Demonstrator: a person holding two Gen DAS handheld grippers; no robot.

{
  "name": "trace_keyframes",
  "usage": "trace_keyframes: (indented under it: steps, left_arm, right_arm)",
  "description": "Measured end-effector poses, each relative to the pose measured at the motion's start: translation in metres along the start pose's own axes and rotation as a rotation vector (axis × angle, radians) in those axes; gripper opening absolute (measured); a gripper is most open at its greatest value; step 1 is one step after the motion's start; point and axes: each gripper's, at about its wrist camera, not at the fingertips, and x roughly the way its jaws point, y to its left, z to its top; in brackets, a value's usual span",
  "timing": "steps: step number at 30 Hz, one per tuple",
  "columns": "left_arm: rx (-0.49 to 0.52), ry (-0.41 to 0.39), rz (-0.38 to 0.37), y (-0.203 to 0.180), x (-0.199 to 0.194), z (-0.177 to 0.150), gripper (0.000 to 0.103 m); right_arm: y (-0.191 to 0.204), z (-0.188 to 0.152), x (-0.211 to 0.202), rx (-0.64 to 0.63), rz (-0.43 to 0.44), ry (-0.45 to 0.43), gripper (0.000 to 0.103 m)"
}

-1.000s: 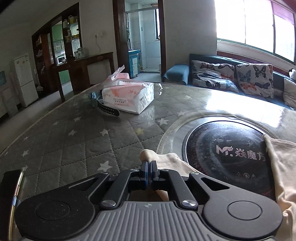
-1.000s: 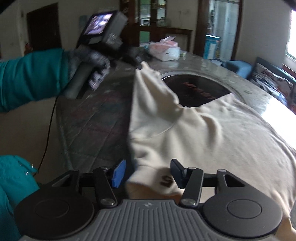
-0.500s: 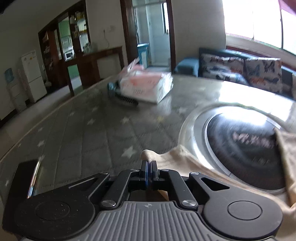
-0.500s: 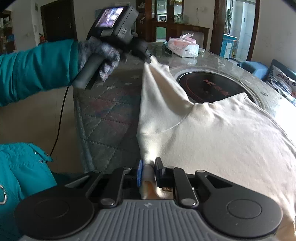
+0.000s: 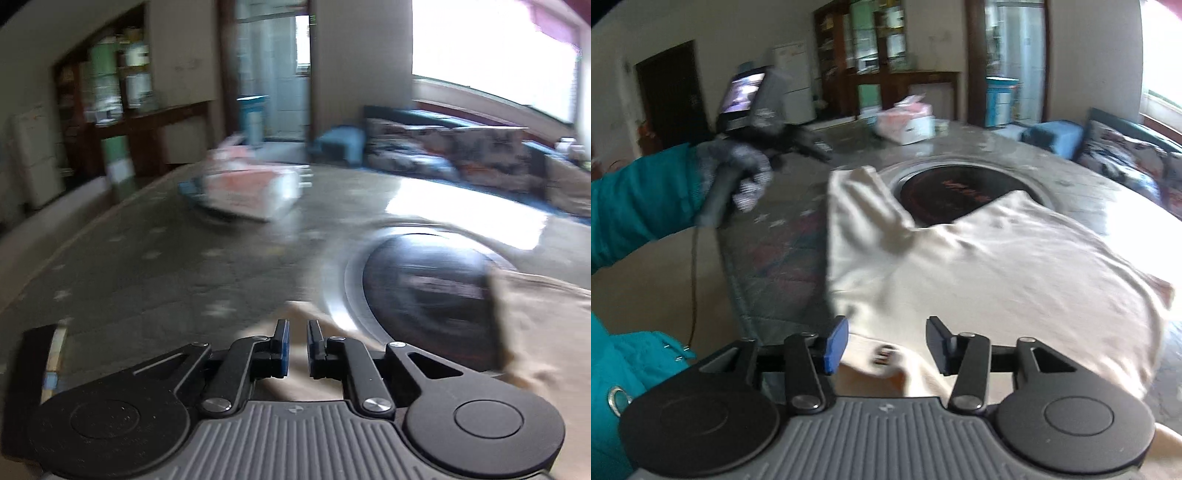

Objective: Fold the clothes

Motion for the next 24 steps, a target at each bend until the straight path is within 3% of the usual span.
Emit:
trace_keyframes:
  steps: [7,10,13,18,24]
  left_arm:
    - [0.091,0.035,-0.367,-0.067,-0.016,-0.012,0.011]
    - [0.125,0.057,-0.46,-0.093,-0.014,-0.02,0.01]
    - [0.145,0.081,-0.495,-0.106,-0.003,-0.026,0.01]
    - [0.132,0.124,-0.447,-0.105,0.013,-0.033,0.009]
    - [0.097,0.125,-0.461,-0.094,0.013,-0.031,0.009]
  right_arm:
    - [-0.035,-0.01,-0.003,0.141,-0.14,-0.022,0.055]
    - [-0.054,-0.02,-0.004,0.201,-0.179,-0.025,0.055]
    - [-0.065,-0.026,-0.001,0.241,-0.212,-0.017,0.055]
    - [-0.077,-0.036,0.001,0.288,-0.243,-0.003,0.055]
    - [-0.082,-0.04,-0.001,0.304,-0.259,-0.006,0.055]
